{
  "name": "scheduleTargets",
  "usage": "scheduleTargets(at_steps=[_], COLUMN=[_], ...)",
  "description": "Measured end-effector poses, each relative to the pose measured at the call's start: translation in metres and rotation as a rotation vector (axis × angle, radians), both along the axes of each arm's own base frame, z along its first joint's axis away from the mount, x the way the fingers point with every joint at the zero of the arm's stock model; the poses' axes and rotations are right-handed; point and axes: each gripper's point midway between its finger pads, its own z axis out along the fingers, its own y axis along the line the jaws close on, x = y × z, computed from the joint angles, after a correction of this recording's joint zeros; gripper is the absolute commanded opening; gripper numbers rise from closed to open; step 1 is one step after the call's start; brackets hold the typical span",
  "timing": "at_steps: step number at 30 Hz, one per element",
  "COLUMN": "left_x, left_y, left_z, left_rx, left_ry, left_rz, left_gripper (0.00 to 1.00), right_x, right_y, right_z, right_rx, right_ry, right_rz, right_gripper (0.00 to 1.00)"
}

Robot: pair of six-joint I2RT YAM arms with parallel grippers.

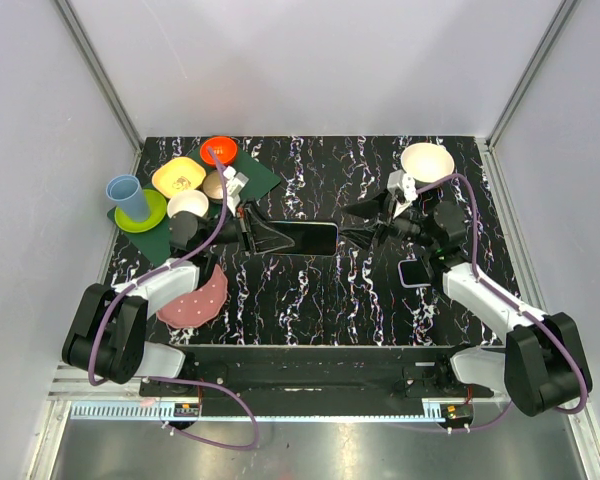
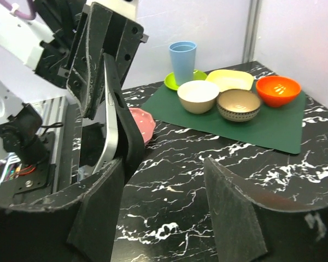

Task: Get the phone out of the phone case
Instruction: Remove the phone case from the phone.

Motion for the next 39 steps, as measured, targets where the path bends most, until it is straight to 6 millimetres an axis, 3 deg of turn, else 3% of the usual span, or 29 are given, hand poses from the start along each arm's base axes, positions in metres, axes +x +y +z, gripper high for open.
scheduleTargets(at_steps=[13,39], left_x=[-0.006,-0.007], left_y=[0.007,0.009], left_z=[0.003,-0.006], left_rx=[0.001,0.006], left_ry=[-0.025,-0.010], left_rz=[-0.015,-0.005], left_gripper=[0.00,0.00], right_x=[-0.023,-0.025], right_y=[0.004,0.020], right_z=[-0.008,-0.027], right_rx=[-0.019,0.006], right_ry=[0.073,0.266], right_rz=[0.130,0.187], right_gripper=[0.69,0.69])
